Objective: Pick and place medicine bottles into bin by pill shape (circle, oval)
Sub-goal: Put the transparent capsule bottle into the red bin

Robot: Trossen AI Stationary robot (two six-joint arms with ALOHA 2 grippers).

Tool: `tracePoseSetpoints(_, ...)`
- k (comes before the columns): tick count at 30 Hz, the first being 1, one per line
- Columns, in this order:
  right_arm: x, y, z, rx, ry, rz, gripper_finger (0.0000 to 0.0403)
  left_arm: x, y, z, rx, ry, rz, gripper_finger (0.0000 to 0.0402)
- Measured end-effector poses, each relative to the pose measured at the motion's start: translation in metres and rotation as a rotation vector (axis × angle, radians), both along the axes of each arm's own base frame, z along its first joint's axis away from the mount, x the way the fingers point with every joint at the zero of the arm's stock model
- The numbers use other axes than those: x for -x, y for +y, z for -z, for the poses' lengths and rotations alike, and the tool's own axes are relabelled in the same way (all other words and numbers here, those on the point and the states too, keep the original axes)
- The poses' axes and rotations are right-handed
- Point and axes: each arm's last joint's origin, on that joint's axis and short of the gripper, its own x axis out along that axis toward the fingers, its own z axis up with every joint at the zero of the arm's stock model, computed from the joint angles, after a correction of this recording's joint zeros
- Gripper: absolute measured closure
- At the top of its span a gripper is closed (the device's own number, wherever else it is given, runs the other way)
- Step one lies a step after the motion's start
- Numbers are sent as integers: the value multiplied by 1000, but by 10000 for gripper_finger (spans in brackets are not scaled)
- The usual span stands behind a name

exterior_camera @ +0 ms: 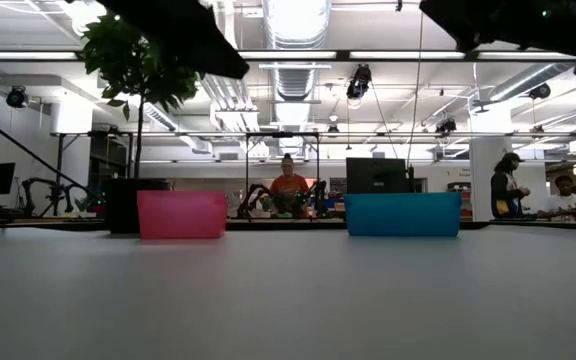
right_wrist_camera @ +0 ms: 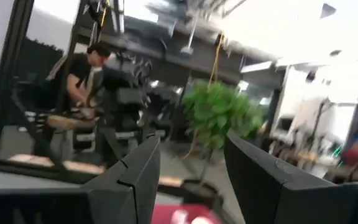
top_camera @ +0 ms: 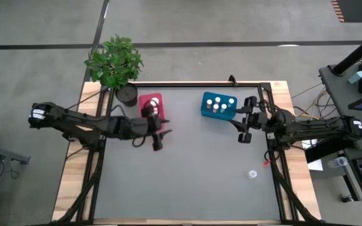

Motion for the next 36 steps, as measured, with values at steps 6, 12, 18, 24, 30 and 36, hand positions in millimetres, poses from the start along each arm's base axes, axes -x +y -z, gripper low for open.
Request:
tracePoseSetpoints(6,-9,-1,-7,-181,165,-46,236,2,-26,0,-103,36,148,231)
tracePoseSetpoints(12,-13,0,-33,-445,343,-81,236,4,-35,0,-169,55,213,231)
tracePoseSetpoints(18,-8,9,-52,-675,549,-97,236,3,-34,2,-260,94,252,231)
tracePoseSetpoints(24,-19,23,-62,-842,636,-145,236,2,-34,1,-283,92,262,231)
tracePoseSetpoints(30,-34,40,-51,-1143,874,-205,236,2,-34,2,-280,94,261,231)
tracePoseSetpoints(36,-19,71,-14,-1632,1508,137,236,3,-34,1,-236,73,241,230)
